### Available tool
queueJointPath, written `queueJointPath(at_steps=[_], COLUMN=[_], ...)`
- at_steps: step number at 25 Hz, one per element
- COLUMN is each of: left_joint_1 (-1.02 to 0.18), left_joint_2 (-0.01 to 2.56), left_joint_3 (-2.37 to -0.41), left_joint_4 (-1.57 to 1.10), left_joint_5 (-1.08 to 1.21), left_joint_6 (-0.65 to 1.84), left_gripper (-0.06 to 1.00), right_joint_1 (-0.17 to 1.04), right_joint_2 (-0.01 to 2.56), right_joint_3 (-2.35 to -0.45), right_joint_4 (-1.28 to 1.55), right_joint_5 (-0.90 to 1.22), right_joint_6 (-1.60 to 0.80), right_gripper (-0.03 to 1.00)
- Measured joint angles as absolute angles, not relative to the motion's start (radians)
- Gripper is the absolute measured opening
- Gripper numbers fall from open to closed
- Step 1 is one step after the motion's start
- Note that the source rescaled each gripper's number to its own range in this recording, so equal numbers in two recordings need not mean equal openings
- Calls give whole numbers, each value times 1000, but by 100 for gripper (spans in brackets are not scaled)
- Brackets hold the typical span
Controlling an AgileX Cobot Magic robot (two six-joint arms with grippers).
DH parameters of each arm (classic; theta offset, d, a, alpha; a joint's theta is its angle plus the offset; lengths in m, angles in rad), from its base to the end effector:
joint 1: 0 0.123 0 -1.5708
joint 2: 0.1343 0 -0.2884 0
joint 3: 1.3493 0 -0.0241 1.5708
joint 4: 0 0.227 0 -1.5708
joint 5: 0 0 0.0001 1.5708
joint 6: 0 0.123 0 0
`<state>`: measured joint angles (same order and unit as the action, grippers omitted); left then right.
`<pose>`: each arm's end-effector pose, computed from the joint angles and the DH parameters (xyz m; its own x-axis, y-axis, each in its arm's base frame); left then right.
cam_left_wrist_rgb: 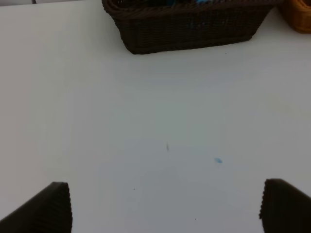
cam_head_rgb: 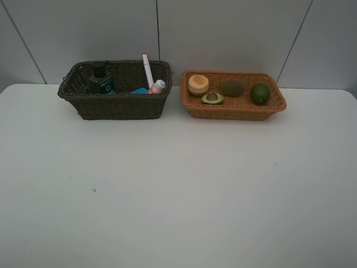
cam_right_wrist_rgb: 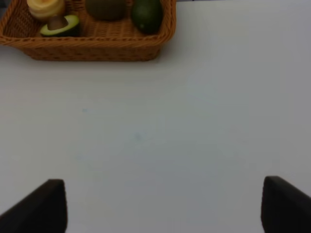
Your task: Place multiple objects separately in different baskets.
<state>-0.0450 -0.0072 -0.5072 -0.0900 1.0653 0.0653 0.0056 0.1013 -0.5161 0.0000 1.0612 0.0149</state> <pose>-0.0033 -0.0095 0.2532 -0.4427 0.0415 -0.8957 0.1248 0.9921 -0.0157 0.0112 0.0001 0.2553 -0.5305 0.0119 -0.8476 0.0023 0.9999 0.0126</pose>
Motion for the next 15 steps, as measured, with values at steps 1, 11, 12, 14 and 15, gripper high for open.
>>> queueJointPath(at_steps=[1, 11, 12, 14, 15], left_joint_1=[-45, -45, -45, -45, -45], left_joint_2=[-7, -7, -7, -7, -7], left_joint_3=[-507, -507, -507, -507, -507], left_joint_4=[-90, -90, -90, -90, -90], left_joint_5=[1065, 1065, 1065, 1065, 1065], left_joint_6=[65, 65, 65, 65, 65], left_gripper=[91, 91, 91, 91, 91], right_joint_1=[6, 6, 6, 6, 6], right_joint_2=[101, 101, 101, 101, 101], right_joint_3=[-516, -516, -516, -516, -516], right_joint_4=[-6, 0, 0, 0, 0], right_joint_5=[1061, 1061, 1061, 1061, 1061], right_joint_6=[15, 15, 15, 15, 15], right_gripper=[100, 100, 100, 100, 100])
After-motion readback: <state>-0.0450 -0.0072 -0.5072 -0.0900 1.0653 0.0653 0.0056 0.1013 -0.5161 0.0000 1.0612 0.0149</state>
